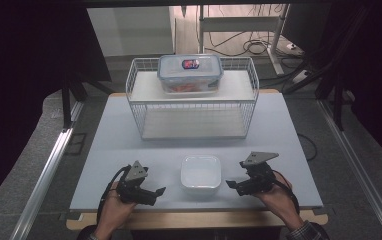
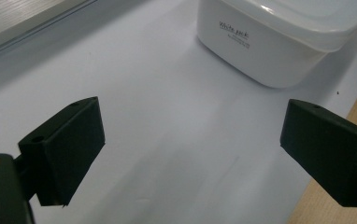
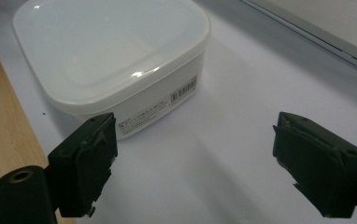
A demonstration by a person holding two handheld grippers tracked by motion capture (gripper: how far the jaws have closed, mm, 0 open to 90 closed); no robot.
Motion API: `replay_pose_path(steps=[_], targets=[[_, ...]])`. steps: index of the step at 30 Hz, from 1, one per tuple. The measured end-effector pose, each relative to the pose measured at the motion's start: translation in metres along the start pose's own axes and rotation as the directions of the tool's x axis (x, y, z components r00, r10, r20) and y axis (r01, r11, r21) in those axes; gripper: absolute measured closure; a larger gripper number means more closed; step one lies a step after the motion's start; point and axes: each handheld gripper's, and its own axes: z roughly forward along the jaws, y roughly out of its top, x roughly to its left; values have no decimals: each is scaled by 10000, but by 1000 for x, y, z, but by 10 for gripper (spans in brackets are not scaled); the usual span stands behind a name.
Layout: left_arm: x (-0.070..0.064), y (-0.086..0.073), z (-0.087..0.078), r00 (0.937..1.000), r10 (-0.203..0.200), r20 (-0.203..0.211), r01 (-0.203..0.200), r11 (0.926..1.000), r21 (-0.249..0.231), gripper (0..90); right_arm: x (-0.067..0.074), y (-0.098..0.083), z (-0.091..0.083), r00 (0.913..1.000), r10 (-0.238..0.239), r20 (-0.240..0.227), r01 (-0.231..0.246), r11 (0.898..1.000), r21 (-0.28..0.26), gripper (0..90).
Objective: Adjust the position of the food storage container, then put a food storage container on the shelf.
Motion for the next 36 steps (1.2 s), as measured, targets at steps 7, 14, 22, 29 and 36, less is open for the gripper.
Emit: replay_pose_path(steps=[7, 14, 22, 29, 36], targets=[[2, 2, -1, 9995, -283, 163, 284, 9996, -52, 62, -5, 0, 0, 9990, 434, 54, -434, 9990, -52, 62], [0, 12, -2, 9973, -460, 576, 471, 9987, -187, 50, 0, 7, -2, 9965, 831, -40, -831, 9965, -22, 35], [-6, 33, 4, 9960, -221, 864, 233, 9996, -130, 119, 8, 18, -8, 9975, 707, 86, -707, 9975, -19, 187], [-5, 47, 14, 9940, -141, 1084, 181, 9992, -357, 156, 11, 27, -6, 9974, 702, -186, -707, 9971, -282, 250], [-7, 67, 34, 9886, -179, 1492, 245, 9988, -425, 131, 14, 32, 5, 9963, 713, -471, -726, 9970, -251, 223]])
